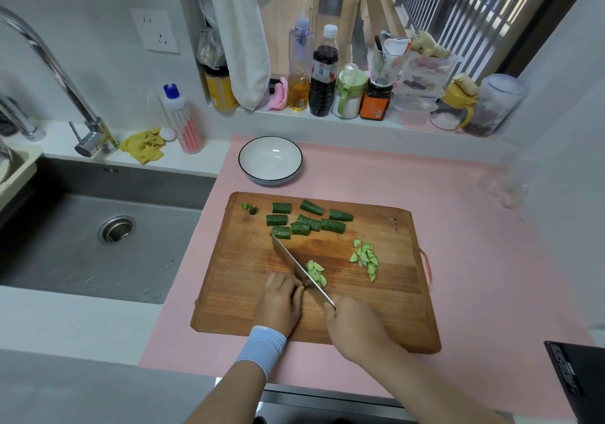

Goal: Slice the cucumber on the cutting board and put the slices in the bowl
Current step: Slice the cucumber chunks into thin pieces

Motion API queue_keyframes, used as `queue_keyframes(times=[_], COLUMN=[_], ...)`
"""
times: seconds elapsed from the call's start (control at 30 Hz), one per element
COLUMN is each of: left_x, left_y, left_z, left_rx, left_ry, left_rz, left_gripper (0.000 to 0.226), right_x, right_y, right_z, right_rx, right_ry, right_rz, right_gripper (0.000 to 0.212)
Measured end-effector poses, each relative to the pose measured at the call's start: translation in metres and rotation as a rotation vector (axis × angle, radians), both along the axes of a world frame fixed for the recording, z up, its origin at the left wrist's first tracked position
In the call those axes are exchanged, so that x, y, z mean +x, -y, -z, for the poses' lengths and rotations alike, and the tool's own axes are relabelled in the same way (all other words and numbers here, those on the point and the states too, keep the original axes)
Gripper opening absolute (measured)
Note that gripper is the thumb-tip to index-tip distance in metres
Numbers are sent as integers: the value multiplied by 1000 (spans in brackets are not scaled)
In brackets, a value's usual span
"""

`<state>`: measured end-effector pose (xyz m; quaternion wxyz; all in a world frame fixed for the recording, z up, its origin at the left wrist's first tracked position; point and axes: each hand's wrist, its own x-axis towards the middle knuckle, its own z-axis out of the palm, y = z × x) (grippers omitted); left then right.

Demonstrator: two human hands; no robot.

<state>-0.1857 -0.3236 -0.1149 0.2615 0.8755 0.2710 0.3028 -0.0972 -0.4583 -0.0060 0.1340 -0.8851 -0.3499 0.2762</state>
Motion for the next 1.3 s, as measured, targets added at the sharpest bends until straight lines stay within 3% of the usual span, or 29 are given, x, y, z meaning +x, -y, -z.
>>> queue_keyframes(times=[0.1,0.27,0.47,0.77,1.17,1.3], left_x=[-1,-3,-3,-2,-2,-2], left_y=[1,2,0,0,-1,-1], left_z=[1,3,7,9,8,7], left_rx=[16,18,-7,-20,-32,-26], left_ry=[11,11,16,6,10,18], left_rz=[11,7,-7,-4,-17,-19], left_gripper=[4,17,9,16,18,8], right_x=[3,2,0,-7,-6,-7], right_y=[-10,-17,-12,8,8,2], right_z=[1,3,-3,-8,-3,1], right_rx=[1,-6,27,16,-2,-5], right_ry=[-8,-1,11,30,37,28], right_rz=[-2,4,-2,14,8,3], right_gripper=[24,28,28,35,27,26])
